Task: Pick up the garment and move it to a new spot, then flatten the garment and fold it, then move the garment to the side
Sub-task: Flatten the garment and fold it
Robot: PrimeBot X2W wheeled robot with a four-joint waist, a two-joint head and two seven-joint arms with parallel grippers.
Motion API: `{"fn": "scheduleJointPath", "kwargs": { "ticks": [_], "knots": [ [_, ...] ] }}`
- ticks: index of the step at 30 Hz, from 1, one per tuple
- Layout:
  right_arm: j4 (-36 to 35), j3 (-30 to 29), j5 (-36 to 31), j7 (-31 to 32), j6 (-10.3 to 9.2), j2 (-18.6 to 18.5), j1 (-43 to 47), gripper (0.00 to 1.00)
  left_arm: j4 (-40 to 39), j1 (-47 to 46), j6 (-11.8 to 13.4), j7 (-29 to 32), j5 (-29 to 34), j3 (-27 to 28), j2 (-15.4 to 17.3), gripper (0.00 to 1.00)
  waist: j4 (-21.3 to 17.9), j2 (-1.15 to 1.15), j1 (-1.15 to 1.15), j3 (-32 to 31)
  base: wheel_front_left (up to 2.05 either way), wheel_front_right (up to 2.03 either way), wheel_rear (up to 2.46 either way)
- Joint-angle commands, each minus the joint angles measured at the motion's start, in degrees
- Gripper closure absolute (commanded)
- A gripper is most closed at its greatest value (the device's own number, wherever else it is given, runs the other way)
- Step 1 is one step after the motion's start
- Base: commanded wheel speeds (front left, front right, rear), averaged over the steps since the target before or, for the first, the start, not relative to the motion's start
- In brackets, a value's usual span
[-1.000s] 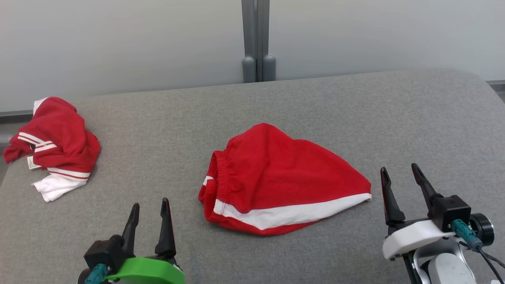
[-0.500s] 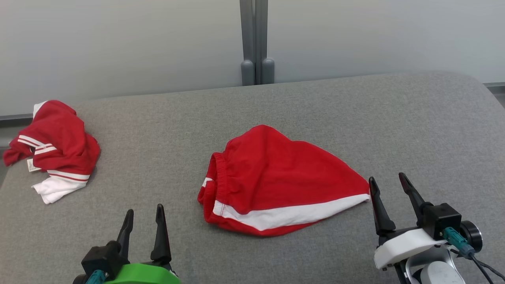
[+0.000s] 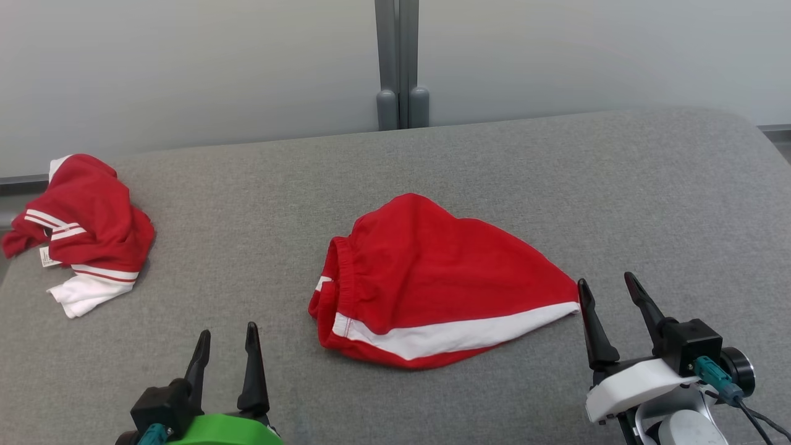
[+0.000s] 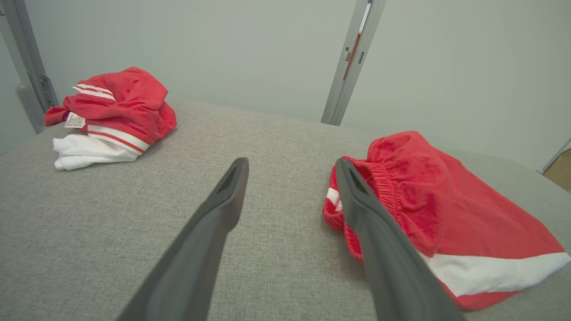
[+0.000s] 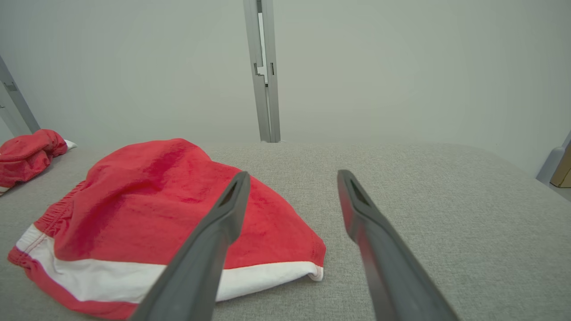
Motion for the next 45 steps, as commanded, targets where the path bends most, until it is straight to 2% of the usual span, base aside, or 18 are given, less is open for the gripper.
{"fn": "scheduleJointPath", "kwargs": {
  "ticks": [1,6,16,22,27,28,30,33,34,45],
  "knots": [
    [0.1,0.0,0.5,-0.2,-0.03,-0.1,-0.1,0.00,0.4,0.2,-0.2,0.0,0.8,-0.2,0.1,0.00,-0.1,0.00,0.00,0.2,0.00,0.00,0.00],
    [0.4,0.1,0.1,-0.2,-0.03,-0.1,-0.5,0.00,2.4,-1.8,-1.3,2.0,1.9,-2.8,0.8,0.00,-0.6,0.00,0.00,1.1,0.00,0.00,0.00],
    [1.2,1.1,0.2,-0.2,-0.04,-0.1,-2.2,0.00,7.3,-10.5,-5.3,14.4,5.3,-11.2,2.7,0.00,-3.7,0.00,0.00,4.8,0.00,0.00,0.00],
    [1.4,0.3,0.2,-0.2,-0.03,-0.1,-2.9,0.00,10.0,-13.2,-4.7,17.9,4.7,-11.2,3.2,0.00,-5.7,0.00,0.00,6.4,0.00,0.00,0.00],
    [1.6,-1.2,0.0,-0.2,-0.04,-0.1,-3.0,0.00,10.7,-13.6,-5.0,18.3,4.0,-11.4,3.3,0.00,-6.2,0.00,0.00,6.7,0.00,0.00,0.00],
    [1.8,-1.7,-0.2,-0.2,-0.04,-0.1,-3.1,0.00,10.7,-13.6,-5.1,18.3,3.8,-11.5,3.3,0.11,-6.2,0.00,0.00,6.8,0.00,0.00,0.00],
    [2.4,-2.6,-0.8,-0.2,-0.03,-0.1,-3.2,0.00,10.6,-13.5,-5.2,18.3,3.8,-11.7,3.3,0.52,-6.0,0.00,0.00,6.8,0.00,0.00,0.00],
    [4.5,-3.6,-1.6,-0.2,-0.04,-0.1,-3.8,0.00,10.5,-13.4,-5.4,18.2,3.5,-12.0,3.3,0.97,-5.5,0.00,0.00,6.9,0.00,0.00,0.00],
    [5.6,-3.8,-2.0,-0.2,-0.04,-0.1,-4.2,0.00,10.4,-13.5,-5.4,18.1,3.4,-12.1,3.3,1.00,-5.3,0.00,0.00,7.0,0.00,0.00,0.00],
    [19.6,-4.8,-4.3,-0.2,-0.04,-0.1,-11.3,0.00,9.2,-14.0,-5.0,16.8,2.7,-12.8,2.8,1.00,-3.0,0.00,0.00,8.7,0.00,0.00,0.00]
  ]
}}
